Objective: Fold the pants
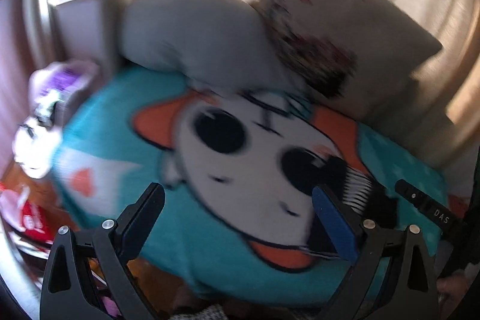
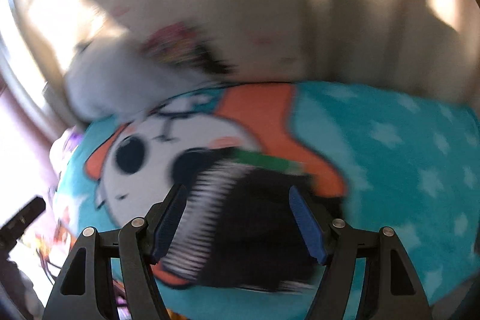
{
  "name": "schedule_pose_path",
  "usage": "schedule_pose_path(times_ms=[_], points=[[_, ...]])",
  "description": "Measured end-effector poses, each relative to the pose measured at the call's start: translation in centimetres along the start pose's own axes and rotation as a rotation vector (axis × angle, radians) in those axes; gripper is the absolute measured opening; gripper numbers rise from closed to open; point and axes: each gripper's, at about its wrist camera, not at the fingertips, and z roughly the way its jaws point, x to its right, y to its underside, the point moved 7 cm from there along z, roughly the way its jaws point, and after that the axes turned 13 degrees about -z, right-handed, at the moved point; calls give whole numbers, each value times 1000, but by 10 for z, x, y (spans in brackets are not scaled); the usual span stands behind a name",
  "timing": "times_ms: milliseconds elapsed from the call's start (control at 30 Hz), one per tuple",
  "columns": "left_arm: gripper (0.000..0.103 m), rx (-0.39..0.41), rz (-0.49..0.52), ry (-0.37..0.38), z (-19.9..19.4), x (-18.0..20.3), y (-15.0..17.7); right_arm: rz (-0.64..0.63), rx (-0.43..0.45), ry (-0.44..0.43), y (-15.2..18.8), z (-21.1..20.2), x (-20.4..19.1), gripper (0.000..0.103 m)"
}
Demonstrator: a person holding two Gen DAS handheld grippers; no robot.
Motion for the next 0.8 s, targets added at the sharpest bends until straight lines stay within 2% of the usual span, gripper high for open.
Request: schedule_pose_path(times_ms=[133, 200, 333, 367, 467, 667, 800], points=[[99, -192, -26, 167, 38, 38, 15, 66, -23, 35, 26, -13, 55, 76], [99, -252, -25, 210, 54, 54, 18, 106, -47, -15, 41, -12, 68, 77], [99, -366, -34, 292, 89, 83, 23, 213, -84, -203, 57, 4, 74, 77], [99, -385, -35, 298, 97, 88, 22, 247, -96, -263, 58, 12, 73, 78], [99, -432, -44, 301, 123, 95, 26, 273, -127, -348, 60, 33, 66, 79], [98, -505, -42, 272, 165, 103, 34, 228, -169, -384, 57, 73, 49, 79], [98, -530, -46, 255, 178, 111, 44, 216, -180, -397, 52, 88, 41, 79]])
